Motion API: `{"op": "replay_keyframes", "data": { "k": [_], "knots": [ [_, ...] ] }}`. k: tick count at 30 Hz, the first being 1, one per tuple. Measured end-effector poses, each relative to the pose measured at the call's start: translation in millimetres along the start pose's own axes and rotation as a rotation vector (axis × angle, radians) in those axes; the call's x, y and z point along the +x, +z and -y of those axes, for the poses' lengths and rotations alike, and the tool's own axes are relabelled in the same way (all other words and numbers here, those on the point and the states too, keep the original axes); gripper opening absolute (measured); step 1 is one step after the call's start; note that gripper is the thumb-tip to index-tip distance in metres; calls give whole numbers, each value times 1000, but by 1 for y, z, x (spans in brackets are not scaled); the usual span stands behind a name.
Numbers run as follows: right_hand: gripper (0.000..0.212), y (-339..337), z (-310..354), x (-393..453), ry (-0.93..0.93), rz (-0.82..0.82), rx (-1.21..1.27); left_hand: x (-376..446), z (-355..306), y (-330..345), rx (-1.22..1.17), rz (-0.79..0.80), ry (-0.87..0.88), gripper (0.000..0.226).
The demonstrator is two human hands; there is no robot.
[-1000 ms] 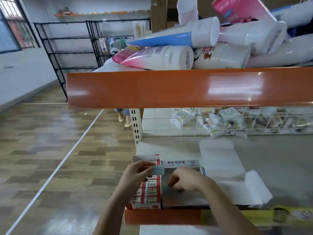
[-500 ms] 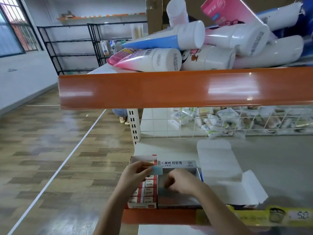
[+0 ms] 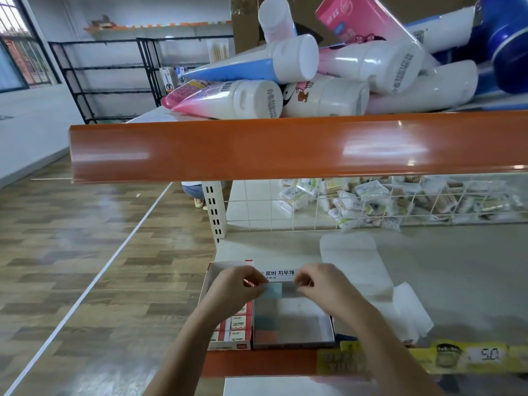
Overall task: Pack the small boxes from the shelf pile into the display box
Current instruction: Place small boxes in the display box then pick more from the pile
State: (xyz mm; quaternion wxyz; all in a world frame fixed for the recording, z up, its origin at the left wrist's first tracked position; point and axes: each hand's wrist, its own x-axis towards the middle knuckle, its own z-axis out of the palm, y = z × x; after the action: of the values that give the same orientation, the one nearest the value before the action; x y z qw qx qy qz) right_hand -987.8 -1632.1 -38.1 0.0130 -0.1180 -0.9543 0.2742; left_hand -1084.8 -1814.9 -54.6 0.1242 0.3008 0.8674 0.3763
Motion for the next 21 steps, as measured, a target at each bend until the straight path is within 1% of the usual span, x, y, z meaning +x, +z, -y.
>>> {"op": "replay_keyframes", "data": {
  "k": [3, 4, 8, 12, 16, 21],
  "knots": [
    [16, -12, -13, -1, 38, -86, -44, 7, -7, 6, 186, 66, 64, 8],
    [16, -14, -17, -1, 47, -99, -60, 8, -9, 8, 251, 77, 82, 9],
    [17, -12, -28, -4, 78, -100, -66, 13, -14, 10, 420, 91, 128, 18],
    [20, -8, -33, -3, 75, -108, -64, 16, -14, 8, 602, 78, 160, 19],
    [20, -7, -34, -1, 59, -114, -64, 18, -15, 8, 694, 124, 148, 20],
    [21, -6, -32, 1, 47, -95, -64, 17, -19, 11, 812, 226, 146, 24]
  ]
}}
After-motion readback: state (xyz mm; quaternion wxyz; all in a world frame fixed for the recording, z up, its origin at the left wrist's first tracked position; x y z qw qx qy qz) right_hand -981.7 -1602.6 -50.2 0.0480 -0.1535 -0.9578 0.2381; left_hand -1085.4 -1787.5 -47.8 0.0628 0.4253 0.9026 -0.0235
